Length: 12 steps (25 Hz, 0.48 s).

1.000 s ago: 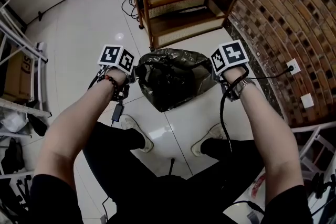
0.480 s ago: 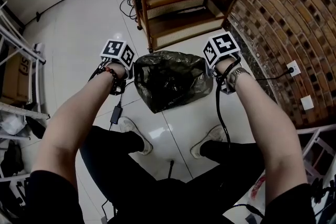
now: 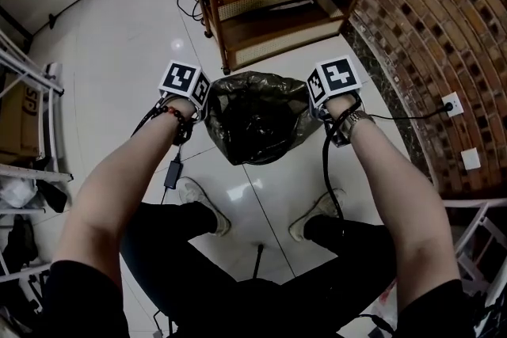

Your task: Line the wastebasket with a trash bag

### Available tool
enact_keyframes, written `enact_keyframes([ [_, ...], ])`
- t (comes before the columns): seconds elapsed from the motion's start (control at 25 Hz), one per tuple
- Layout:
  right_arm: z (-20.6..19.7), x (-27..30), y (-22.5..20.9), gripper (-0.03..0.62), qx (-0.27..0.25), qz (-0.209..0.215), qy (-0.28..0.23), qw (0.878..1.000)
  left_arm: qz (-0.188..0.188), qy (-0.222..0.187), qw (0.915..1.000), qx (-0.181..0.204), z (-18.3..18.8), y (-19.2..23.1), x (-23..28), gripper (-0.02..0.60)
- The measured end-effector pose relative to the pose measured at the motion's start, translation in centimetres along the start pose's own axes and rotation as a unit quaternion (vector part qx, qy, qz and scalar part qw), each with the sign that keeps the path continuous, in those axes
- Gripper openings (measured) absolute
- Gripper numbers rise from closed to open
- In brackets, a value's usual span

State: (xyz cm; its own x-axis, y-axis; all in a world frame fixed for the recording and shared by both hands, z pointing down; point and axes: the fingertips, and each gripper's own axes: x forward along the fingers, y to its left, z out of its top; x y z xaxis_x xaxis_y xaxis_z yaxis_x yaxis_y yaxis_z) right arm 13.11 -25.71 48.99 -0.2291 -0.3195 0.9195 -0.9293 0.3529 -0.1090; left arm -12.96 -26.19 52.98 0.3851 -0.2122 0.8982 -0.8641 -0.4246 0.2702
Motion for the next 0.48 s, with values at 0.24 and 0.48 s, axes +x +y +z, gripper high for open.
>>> enact_keyframes([
  [0.24,0.6,2.7,-0.9,0.021,0.015,0.004,-0.023,1.000,0.017,-0.017,0.9994,0.026,1.0,0.8,1.9,0.106],
  [0.48,1.2,4.5,-2.0,0.021,0.030,0.004,-0.057,0.998,0.032,-0.058,0.9975,0.026,2.1,1.9,2.9,0.103],
])
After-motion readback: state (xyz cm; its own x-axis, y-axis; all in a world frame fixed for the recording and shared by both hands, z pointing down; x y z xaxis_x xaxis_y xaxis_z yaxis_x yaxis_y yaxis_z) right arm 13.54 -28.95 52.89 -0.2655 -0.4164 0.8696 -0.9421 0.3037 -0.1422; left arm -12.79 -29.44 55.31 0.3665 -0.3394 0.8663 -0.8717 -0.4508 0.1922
